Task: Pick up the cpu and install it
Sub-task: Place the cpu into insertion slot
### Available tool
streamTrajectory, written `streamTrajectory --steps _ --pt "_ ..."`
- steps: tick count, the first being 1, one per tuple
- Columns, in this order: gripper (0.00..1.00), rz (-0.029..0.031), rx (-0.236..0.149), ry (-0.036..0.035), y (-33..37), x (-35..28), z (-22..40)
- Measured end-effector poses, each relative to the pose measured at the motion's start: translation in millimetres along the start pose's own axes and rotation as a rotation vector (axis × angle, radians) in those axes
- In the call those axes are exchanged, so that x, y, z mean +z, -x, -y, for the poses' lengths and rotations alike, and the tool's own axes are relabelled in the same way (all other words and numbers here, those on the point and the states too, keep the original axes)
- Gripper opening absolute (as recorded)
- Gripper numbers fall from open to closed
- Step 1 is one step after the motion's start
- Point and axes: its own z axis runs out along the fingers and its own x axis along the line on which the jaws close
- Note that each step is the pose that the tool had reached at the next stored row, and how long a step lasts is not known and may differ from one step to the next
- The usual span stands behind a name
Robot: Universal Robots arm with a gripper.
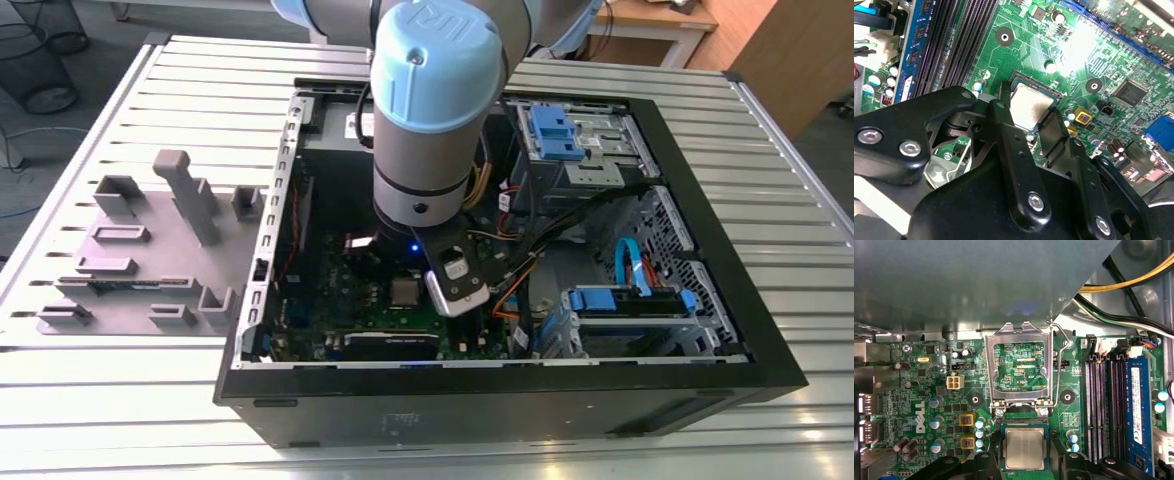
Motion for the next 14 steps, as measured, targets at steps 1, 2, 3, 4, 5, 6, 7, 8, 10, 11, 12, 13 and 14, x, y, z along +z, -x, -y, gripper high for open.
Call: streamTrajectory --steps 1,2,3,4,5,6,7,8,10,11,12,13,14 --pt "0.47 -0.0001 0.0 -0.0002 0.0 0.1 0.0" --pt "0.47 -0.0002 0.0 -0.0004 0.0 0.2 0.1" --pt "0.47 -0.0001 0.0 -0.0003 0.0 0.4 0.0" --pt "0.47 -0.0001 0.0 -0.0003 0.0 0.5 0.0" --pt "0.47 -0.0001 0.0 -0.0002 0.0 0.6 0.0" --pt "0.47 0.0 0.0 -0.0001 0.0 0.7 0.0" --pt "0.47 0.0 0.0 -0.0001 0.0 0.7 0.0" --pt "0.47 0.0 0.0 -0.0001 0.0 0.7 0.0" --pt "0.47 0.0 0.0 0.0001 0.0 0.8 0.0" --pt "0.47 0.0001 0.0 0.0002 0.0 0.7 0.0" --pt "0.47 0.0001 0.0 0.0002 0.1 0.6 0.0" --pt "0.47 0.0002 0.0 0.0004 0.1 0.3 -0.1" --pt "0.47 0.0003 0.0 0.0006 0.1 0.0 -0.1"
